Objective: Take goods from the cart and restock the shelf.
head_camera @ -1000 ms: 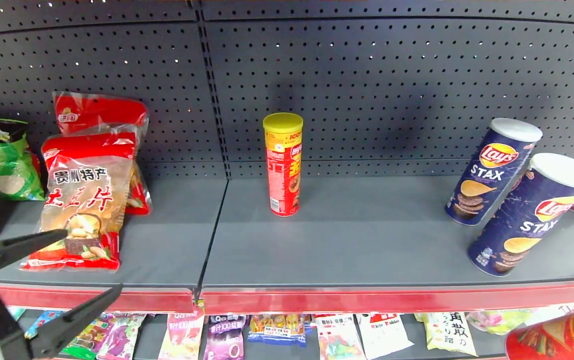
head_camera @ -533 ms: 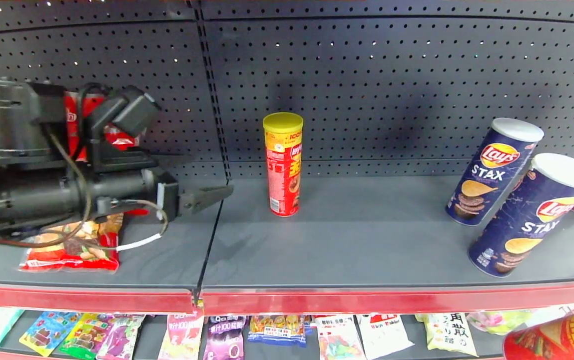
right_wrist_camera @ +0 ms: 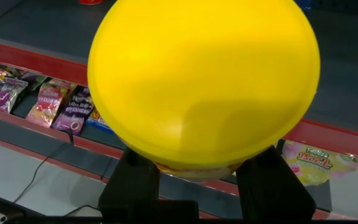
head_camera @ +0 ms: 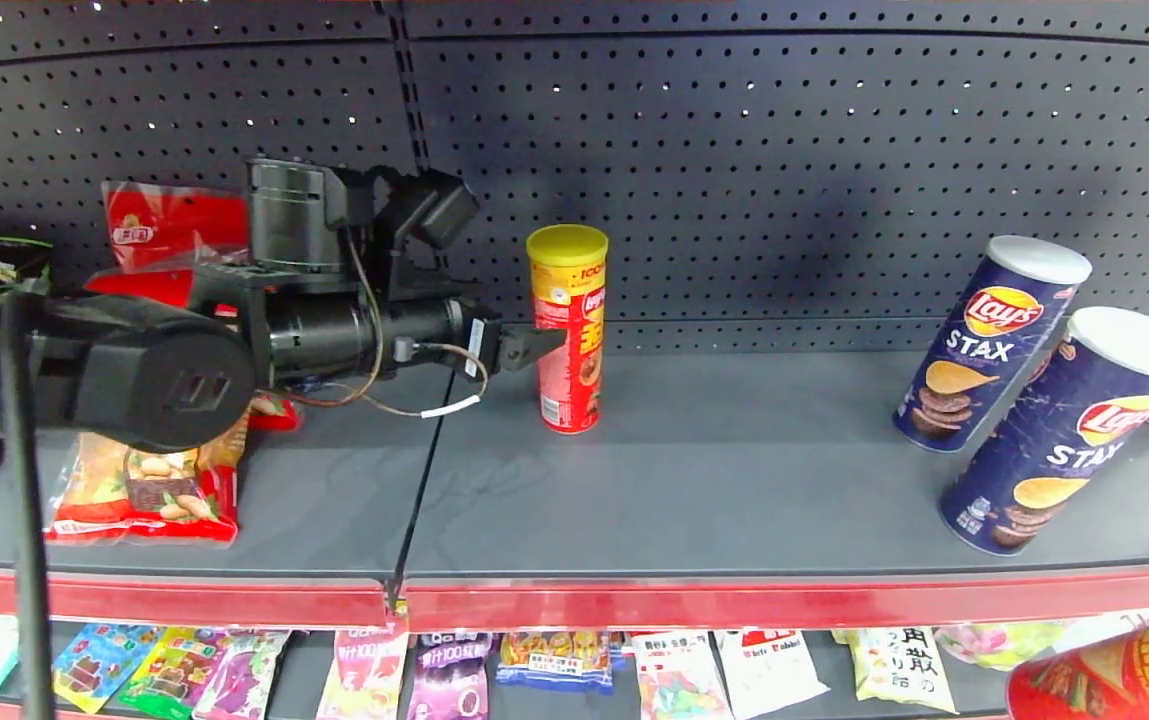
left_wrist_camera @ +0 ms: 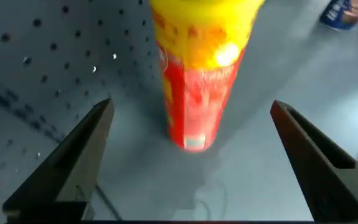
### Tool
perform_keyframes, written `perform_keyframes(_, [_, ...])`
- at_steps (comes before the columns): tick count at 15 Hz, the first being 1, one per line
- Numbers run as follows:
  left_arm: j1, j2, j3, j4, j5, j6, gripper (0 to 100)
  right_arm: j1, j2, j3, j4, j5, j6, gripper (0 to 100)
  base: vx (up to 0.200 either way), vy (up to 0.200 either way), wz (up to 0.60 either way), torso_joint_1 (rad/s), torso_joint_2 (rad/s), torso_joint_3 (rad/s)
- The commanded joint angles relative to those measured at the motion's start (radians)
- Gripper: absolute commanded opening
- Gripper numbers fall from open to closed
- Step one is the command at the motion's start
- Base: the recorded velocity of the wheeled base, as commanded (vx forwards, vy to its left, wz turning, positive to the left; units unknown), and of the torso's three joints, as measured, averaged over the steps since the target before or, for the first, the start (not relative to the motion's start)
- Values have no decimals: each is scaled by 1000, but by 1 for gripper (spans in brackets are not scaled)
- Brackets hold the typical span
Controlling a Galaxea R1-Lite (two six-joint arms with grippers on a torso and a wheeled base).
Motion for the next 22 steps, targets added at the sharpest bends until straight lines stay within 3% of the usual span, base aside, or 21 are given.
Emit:
perform_keyframes(1, [-20, 74, -62, -3, 7, 0, 100, 0, 2, 1, 0, 0, 0, 0, 0, 0, 0, 0, 0, 0])
perform_keyframes(8, [-39, 184, -225, -3, 73, 0, 100, 0, -3, 1, 3, -3, 6, 0, 0, 0, 0, 0, 0, 0])
perform_keyframes(12, [-72, 206, -246, 2, 84, -2, 100, 0, -3, 1, 3, -3, 7, 0, 0, 0, 0, 0, 0, 0])
perform_keyframes(19, [-76, 267, -323, -4, 124, 0, 100, 0, -3, 1, 3, -3, 7, 0, 0, 0, 0, 0, 0, 0])
perform_keyframes(20, [-76, 272, -329, -4, 122, 1, 0, 0, -3, 1, 3, -3, 7, 0, 0, 0, 0, 0, 0, 0])
perform_keyframes(22, [-82, 270, -327, 2, 115, 1, 0, 0, -1, 1, 5, -3, 7, 0, 0, 0, 0, 0, 0, 0])
